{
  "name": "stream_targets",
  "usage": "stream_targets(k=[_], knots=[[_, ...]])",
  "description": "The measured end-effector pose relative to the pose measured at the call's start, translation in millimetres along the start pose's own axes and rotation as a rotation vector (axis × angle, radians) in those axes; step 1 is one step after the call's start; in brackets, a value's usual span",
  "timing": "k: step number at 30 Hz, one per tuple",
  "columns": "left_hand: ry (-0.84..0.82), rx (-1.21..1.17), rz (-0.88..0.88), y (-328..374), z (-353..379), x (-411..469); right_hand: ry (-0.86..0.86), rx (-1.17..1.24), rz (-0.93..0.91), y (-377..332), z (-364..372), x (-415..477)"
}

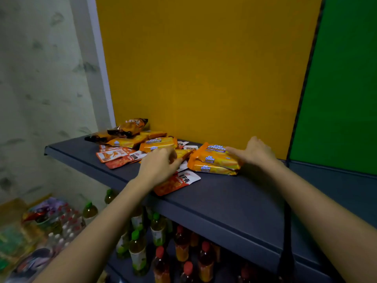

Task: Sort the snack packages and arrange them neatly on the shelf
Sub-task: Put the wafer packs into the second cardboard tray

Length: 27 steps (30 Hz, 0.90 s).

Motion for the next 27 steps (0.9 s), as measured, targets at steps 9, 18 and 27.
stream_targets(k=[9, 18, 27], knots=[[-0.114, -0.076, 0.163, 6.1, 19.1, 57.0, -0.17, 0.534, 0.149, -5.9, 26.3, 12.8], [-0.289, 0.051, 0.26, 6.4, 28.9, 83.4, -0.069, 0.8, 0.216, 3.8, 25.7, -1.0], [-0.398, 0.13, 0.243, 4.0, 36.1, 94.1, 0.14, 1.015, 0.256, 48.4, -3.8, -31.2]])
Point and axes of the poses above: each hand's wrist, its own x-axis towards the middle knuckle, its own z-axis out of the palm, y = z × x, the point moved 4 cm from there along x, towards the middle knuckle, and after that the axes turned 14 degrees about -y, right-handed, at the moved point
